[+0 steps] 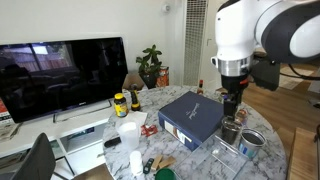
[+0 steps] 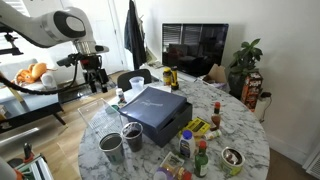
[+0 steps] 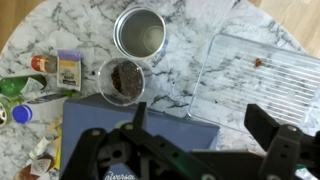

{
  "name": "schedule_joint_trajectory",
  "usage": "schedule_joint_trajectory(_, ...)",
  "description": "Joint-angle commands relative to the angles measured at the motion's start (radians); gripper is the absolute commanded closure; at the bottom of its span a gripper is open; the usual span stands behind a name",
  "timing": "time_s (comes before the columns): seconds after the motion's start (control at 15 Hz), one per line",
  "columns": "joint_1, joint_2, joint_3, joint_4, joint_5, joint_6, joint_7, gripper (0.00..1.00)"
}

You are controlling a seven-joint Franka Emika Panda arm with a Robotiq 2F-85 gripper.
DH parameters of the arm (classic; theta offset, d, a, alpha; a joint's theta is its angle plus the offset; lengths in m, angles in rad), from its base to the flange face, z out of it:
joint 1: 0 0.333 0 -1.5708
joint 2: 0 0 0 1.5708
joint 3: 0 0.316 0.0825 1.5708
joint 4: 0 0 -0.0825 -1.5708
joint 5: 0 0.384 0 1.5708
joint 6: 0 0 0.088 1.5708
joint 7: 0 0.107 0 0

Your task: Remove the lid from the box, remove the black purse, put it on the table and then put the transparent storage box in the box

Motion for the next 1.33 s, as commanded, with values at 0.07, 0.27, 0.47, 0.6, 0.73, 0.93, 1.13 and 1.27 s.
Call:
schedule_joint_trajectory(0.07,0.038,0.298,0.039,0.152,-0.287,0.095,0.231,0.00)
schedule_joint_trajectory(0.27,0.095,0.429,-0.024,0.237,-0.383,0.120,0.290,0.00)
schedule_joint_trajectory(0.47,0.133,0.413,-0.072,0.227,-0.352,0.124,0.254,0.00)
schedule_joint_trajectory(0.6,0.142,0.454,-0.087,0.259,-0.356,0.125,0.252,0.00)
schedule_joint_trajectory(0.73,0.146,0.462,-0.090,0.268,-0.356,0.126,0.252,0.00)
schedule_joint_trajectory(0.93,0.199,0.518,-0.120,0.295,-0.432,0.131,0.325,0.00)
schedule_joint_trajectory(1.13,0.247,0.574,-0.152,0.328,-0.509,0.138,0.404,0.00)
schedule_joint_trajectory(1.27,0.283,0.615,-0.173,0.357,-0.582,0.121,0.480,0.00)
